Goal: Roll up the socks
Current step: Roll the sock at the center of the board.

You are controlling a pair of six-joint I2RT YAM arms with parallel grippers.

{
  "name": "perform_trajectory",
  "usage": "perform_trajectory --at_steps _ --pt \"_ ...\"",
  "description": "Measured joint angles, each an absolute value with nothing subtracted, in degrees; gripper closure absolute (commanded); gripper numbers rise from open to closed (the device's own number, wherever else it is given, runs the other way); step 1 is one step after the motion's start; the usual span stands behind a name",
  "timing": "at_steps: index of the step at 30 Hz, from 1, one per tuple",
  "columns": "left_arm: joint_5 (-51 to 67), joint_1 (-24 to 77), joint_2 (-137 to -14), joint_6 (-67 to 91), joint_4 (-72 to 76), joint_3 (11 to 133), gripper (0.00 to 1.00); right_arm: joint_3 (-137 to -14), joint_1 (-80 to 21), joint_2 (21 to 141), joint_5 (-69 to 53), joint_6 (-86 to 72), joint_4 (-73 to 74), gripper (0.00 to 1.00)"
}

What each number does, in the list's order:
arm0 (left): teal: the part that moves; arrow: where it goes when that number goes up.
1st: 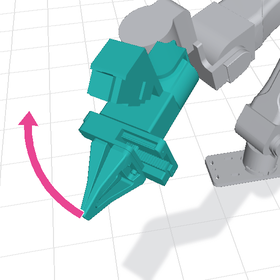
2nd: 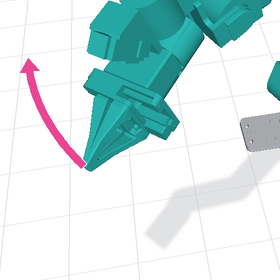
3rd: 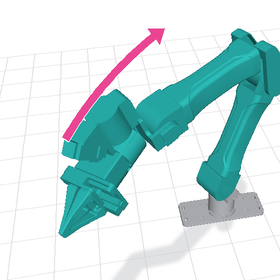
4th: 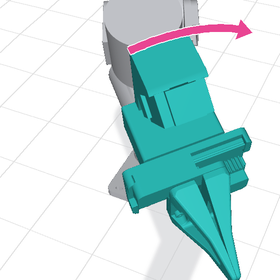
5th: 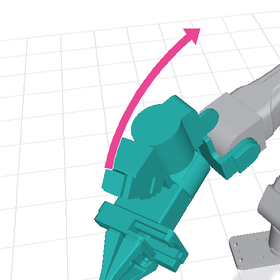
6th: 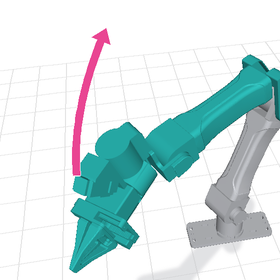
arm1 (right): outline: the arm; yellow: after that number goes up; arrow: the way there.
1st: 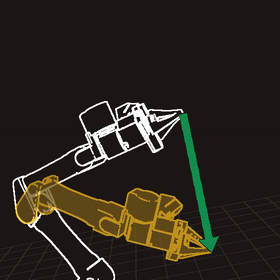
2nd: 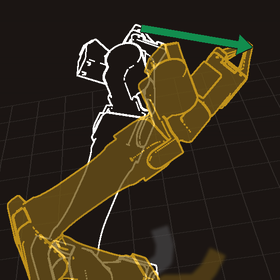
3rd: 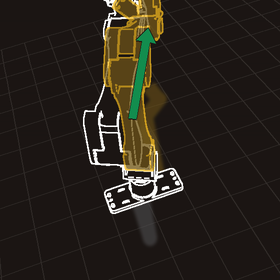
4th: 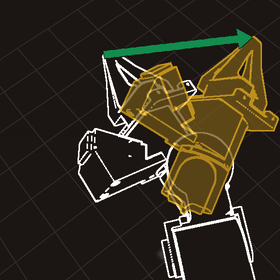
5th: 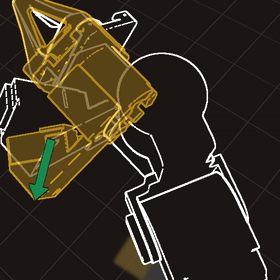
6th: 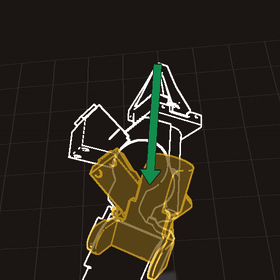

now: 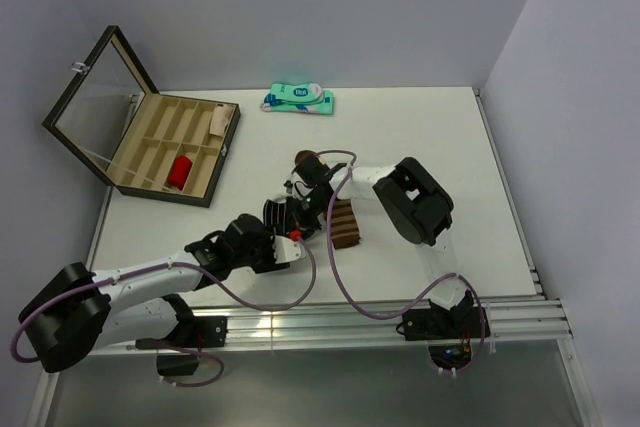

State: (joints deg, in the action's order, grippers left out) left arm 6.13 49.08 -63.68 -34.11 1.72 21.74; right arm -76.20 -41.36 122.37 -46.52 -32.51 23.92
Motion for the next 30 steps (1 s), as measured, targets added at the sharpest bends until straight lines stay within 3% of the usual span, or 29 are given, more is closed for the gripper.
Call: perform_trajectory --at_steps 5,13,18,20,27,30 --pt "5.87 49.91 -66.26 -34.0 3.64 21.5 0.43 -76.23 -41.1 122.37 -46.74 -32.27 24.91 1.0" --pt "5.06 50.46 -70.46 -33.3 7.44 21.5 0.56 -76.18 -40.75 122.37 -47.07 -31.88 25.45 1.0" --pt "4.91 50.5 -72.69 -33.19 7.62 22.61 0.78 -75.53 -40.47 122.3 -47.62 -31.99 25.06 1.0" --pt "5.17 50.57 -73.54 -33.21 6.87 23.53 0.82 -75.0 -40.36 121.97 -47.66 -32.12 24.69 0.99" --pt "7.38 50.59 -74.74 -33.15 3.01 26.28 0.99 -72.03 -39.97 119.11 -46.15 -33.93 22.59 0.54" --pt "9.34 50.48 -74.81 -32.67 0.27 27.49 1.0 -68.49 -39.83 114.72 -43.4 -35.35 20.08 0.47"
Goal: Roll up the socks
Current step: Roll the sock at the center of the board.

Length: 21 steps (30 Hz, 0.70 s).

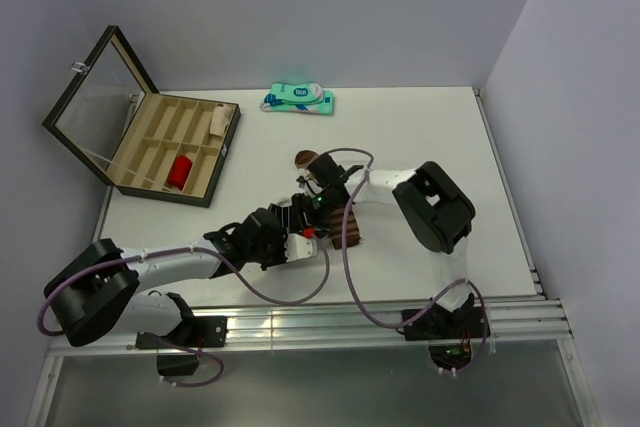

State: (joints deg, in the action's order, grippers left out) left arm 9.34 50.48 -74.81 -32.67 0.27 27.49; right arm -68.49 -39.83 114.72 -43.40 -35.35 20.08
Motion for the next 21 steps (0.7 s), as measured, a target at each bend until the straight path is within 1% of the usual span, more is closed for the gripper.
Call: perform_trajectory --at_steps 3,10,15,21 --pt "12.49 50.43 -74.78 -31.92 -2.46 28.58 1.0 -64.71 -39.46 109.06 -38.24 -37.04 17.82 0.43" --pt "22.33 46.61 -75.53 -31.24 -11.14 32.14 1.0 -54.63 -36.03 93.38 -26.76 -42.11 9.58 0.43" --pt "28.97 41.74 -80.14 -31.9 -17.65 37.06 1.0 -44.69 -33.47 84.16 -16.97 -45.67 3.75 0.43" --pt "35.66 36.4 -87.29 -34.63 -26.96 44.36 1.0 -34.26 -33.21 72.16 -9.54 -46.41 -0.25 0.44"
